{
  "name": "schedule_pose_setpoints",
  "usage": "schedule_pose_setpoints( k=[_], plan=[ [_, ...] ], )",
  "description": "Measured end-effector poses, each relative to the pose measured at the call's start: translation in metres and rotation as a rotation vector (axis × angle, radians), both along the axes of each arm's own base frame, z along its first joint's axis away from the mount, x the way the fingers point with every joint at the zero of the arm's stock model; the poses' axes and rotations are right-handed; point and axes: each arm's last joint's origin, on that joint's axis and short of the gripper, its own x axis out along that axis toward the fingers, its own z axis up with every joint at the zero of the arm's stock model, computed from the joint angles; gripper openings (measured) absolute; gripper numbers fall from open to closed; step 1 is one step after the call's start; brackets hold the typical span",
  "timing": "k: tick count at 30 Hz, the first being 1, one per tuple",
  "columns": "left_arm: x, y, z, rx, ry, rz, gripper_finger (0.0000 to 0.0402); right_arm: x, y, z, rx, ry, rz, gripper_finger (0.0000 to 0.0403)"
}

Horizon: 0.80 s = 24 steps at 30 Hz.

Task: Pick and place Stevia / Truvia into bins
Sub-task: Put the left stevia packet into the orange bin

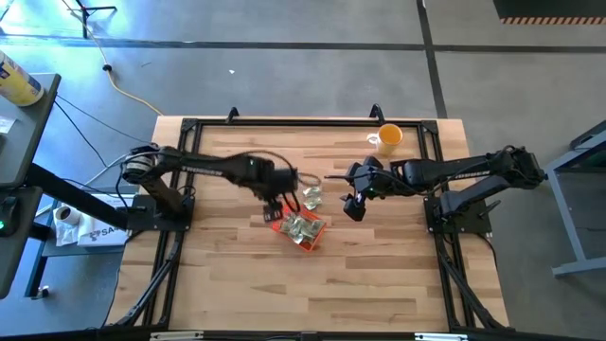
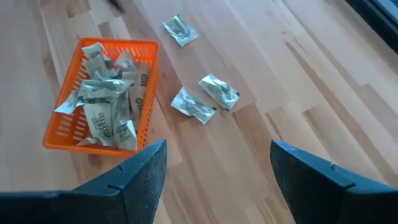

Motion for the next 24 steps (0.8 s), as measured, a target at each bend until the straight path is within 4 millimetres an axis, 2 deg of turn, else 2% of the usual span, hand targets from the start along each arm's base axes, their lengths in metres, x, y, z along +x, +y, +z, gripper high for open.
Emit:
schedule_pose_setpoints(
  k=[4, 8, 14, 19, 21, 24],
  plan=[
    [-0.011, 0.037, -0.020, -0.039, 0.030, -0.049, 0.0292, 0.000, -0.003, 0.000, -0.004, 0.000, -0.011, 0.0275],
    [-0.019, 0.060, -0.050, -0.076, -0.029, -0.110, 0.0266, 0.000, -0.004, 0.000, 0.000, -0.002, -0.025, 0.0275],
    [-0.025, 0.062, -0.080, -0.021, -0.125, -0.156, 0.0226, 0.000, -0.005, 0.000, -0.007, -0.004, -0.044, 0.0275],
    [-0.026, 0.062, -0.097, -0.042, -0.106, -0.162, 0.0185, 0.000, -0.007, 0.000, -0.012, -0.007, -0.081, 0.0275],
    [-0.026, 0.063, -0.097, -0.017, -0.092, -0.152, 0.0147, 0.000, -0.008, 0.000, -0.010, -0.008, -0.086, 0.0275],
    [-0.026, 0.063, -0.095, 0.014, -0.081, -0.138, 0.0062, -0.001, -0.009, 0.000, -0.009, -0.007, -0.087, 0.0275]
  ],
)
